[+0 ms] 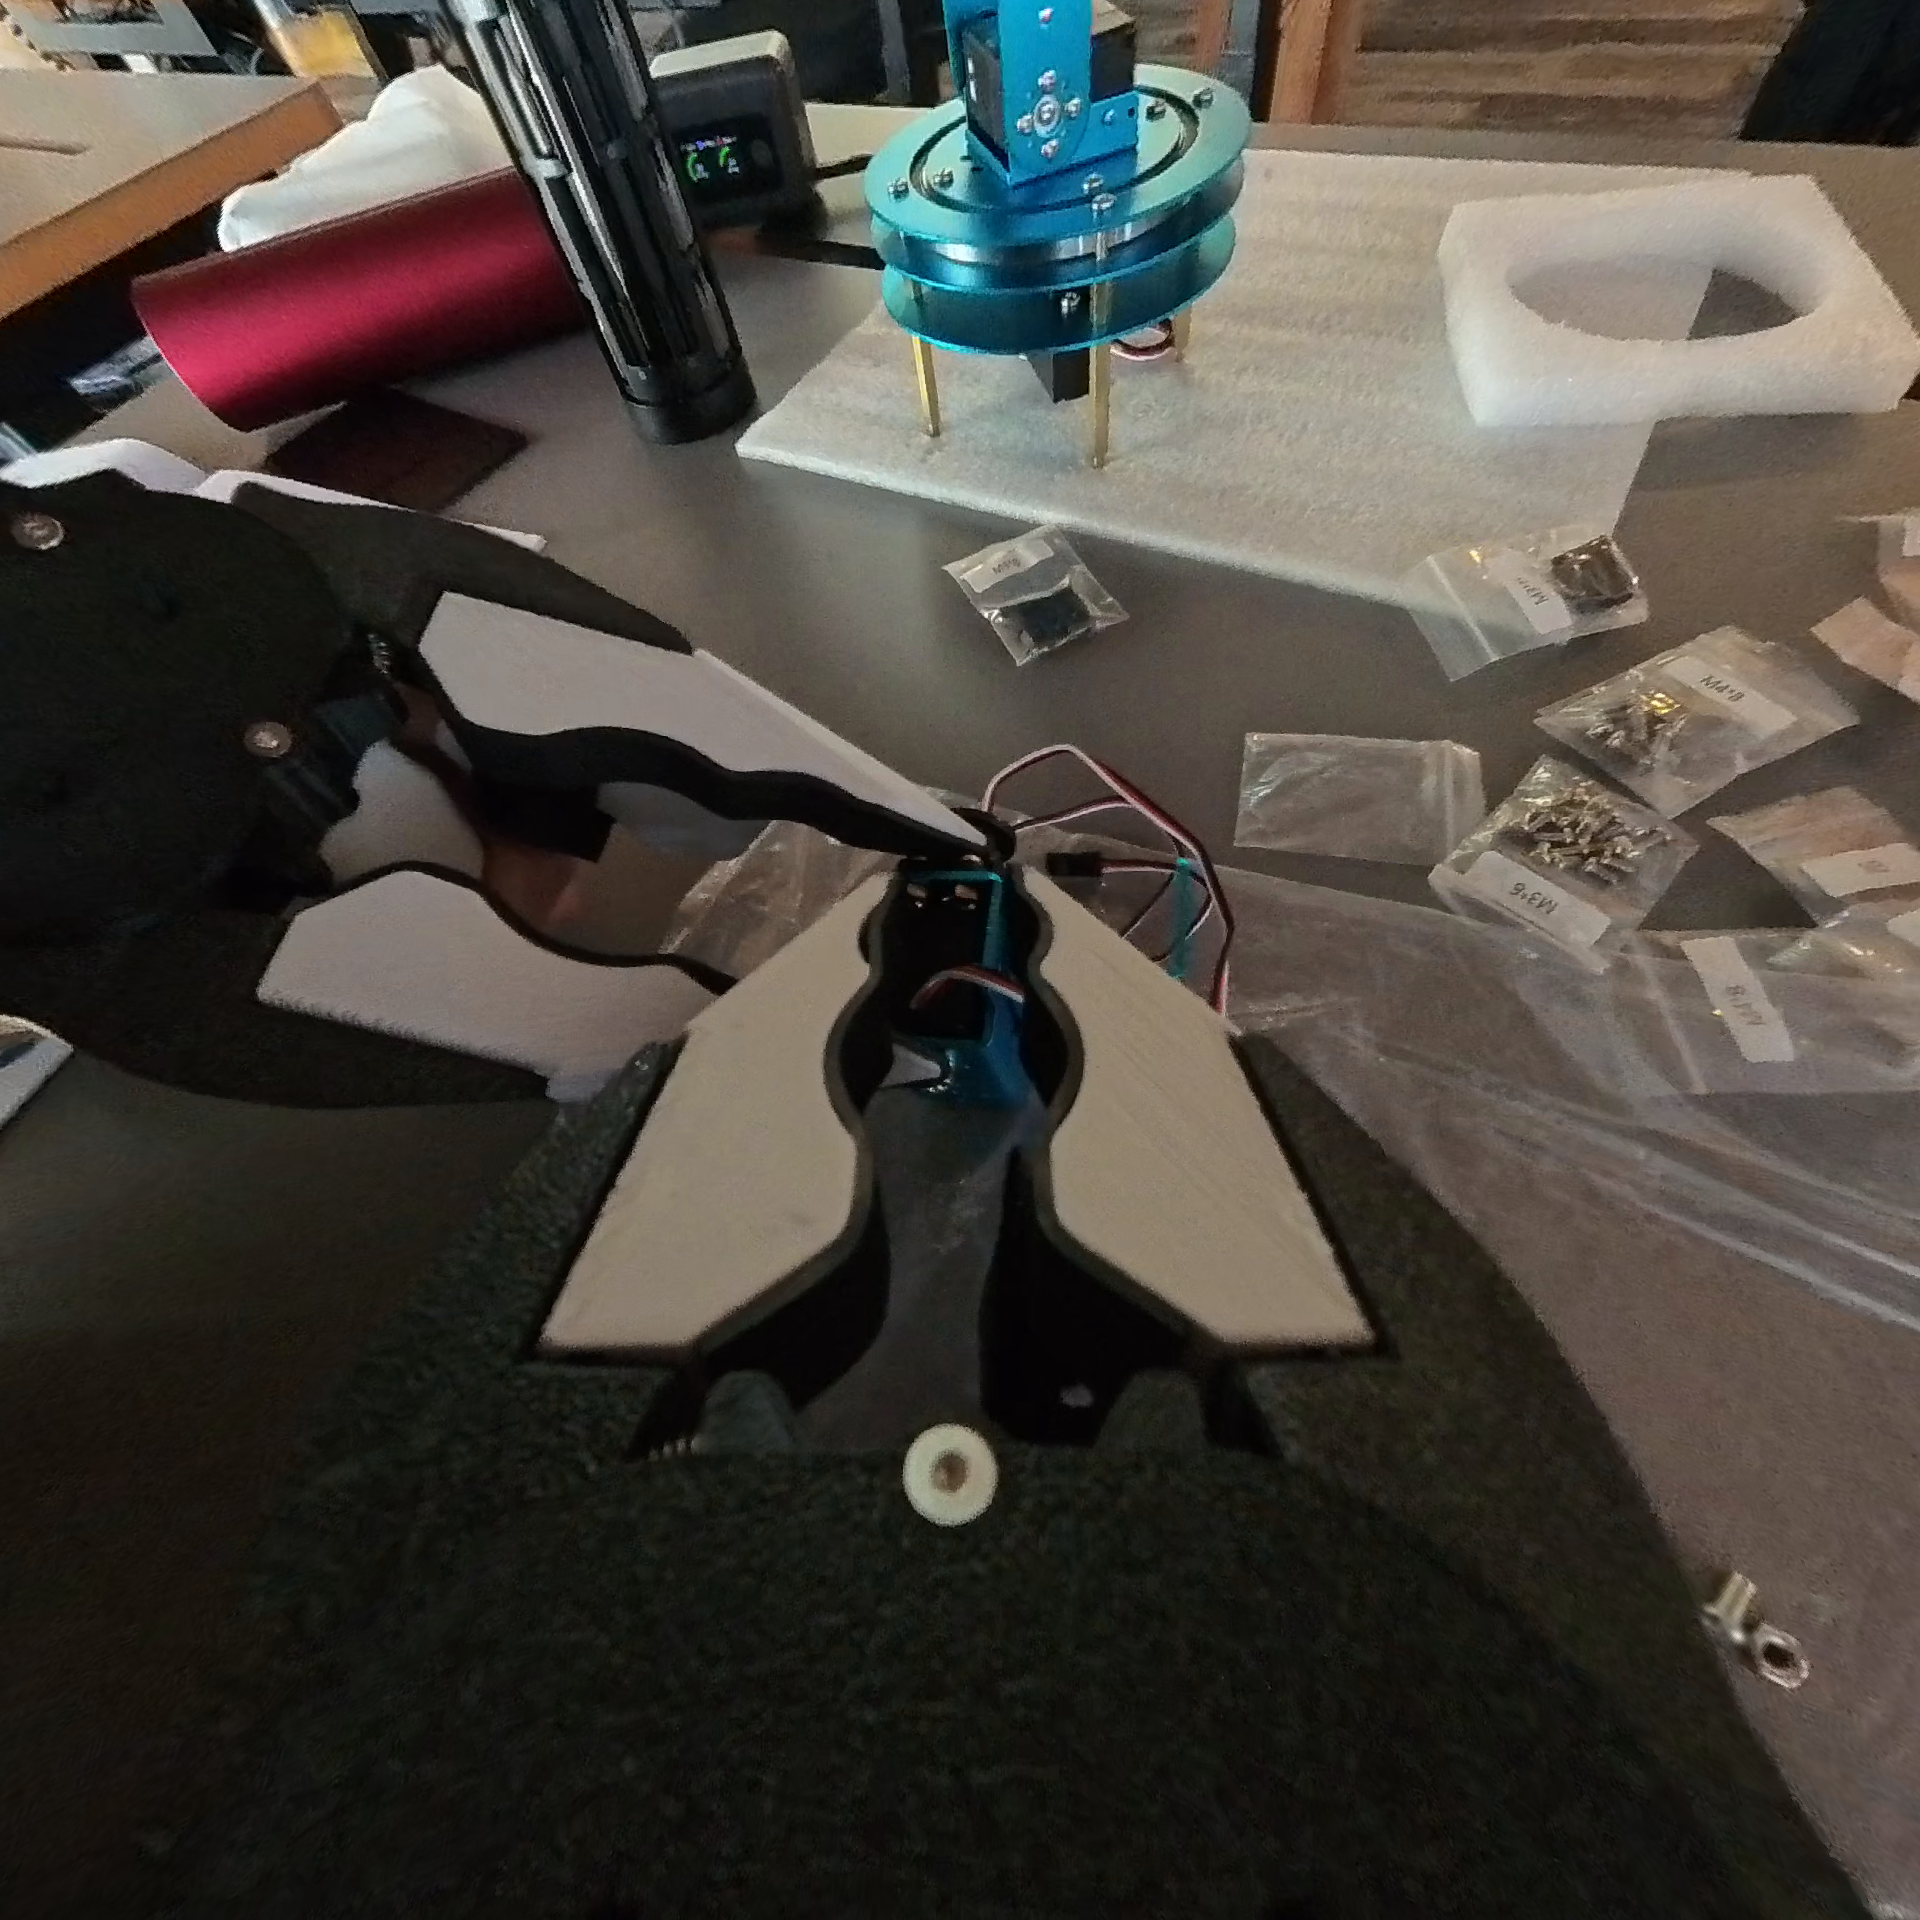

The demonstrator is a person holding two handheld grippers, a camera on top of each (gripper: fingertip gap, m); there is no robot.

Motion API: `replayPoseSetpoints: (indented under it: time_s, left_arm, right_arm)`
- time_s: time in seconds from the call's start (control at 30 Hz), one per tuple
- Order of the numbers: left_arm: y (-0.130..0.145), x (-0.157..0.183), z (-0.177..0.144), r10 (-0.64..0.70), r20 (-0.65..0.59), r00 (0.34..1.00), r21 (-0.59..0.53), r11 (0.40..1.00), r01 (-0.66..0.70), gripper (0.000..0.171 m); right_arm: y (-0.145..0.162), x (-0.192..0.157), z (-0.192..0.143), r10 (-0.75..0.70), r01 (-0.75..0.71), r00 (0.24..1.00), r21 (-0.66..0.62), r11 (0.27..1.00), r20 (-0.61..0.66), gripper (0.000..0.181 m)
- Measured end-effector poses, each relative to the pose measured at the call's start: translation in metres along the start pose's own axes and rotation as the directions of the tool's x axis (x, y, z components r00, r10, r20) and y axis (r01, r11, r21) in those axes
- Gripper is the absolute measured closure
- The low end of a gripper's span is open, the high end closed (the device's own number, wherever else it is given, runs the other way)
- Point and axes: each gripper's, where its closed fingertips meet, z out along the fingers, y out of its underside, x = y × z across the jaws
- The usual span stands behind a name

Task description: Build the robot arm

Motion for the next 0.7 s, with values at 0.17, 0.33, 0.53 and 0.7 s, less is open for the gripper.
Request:
replayPoseSetpoints:
  time_s: [0.17,0.33,0.53,0.7]
  left_arm:
    - [0.0,0.0009,0.0,0.007,-0.001,1.0,0.0,1.0,-0.007,0.132]
    - [-0.0002,0.0019,0.0,0.011,-0.007,1.0,0.002,1.0,-0.011,0.132]
    - [-0.0004,0.0011,0.0002,-0.001,-0.011,1.0,0.002,1.0,0.001,0.132]
    - [-0.0002,-0.0015,0.0002,-0.014,-0.003,1.0,0.001,1.0,0.014,0.133]
  right_arm:
    - [-0.0006,0.0037,-0.0021,0.005,-0.005,1.0,0.01,1.0,-0.003,0.173]
    - [0.0,0.0034,-0.0036,0.043,-0.044,0.998,0.023,0.999,0.04,0.172]
    - [0.0011,0.0062,-0.0067,0.052,-0.053,0.997,0.021,0.998,0.056,0.176]
    - [0.0002,0.0072,-0.0029,-0.03,0.03,0.999,0.004,1.0,-0.037,0.176]
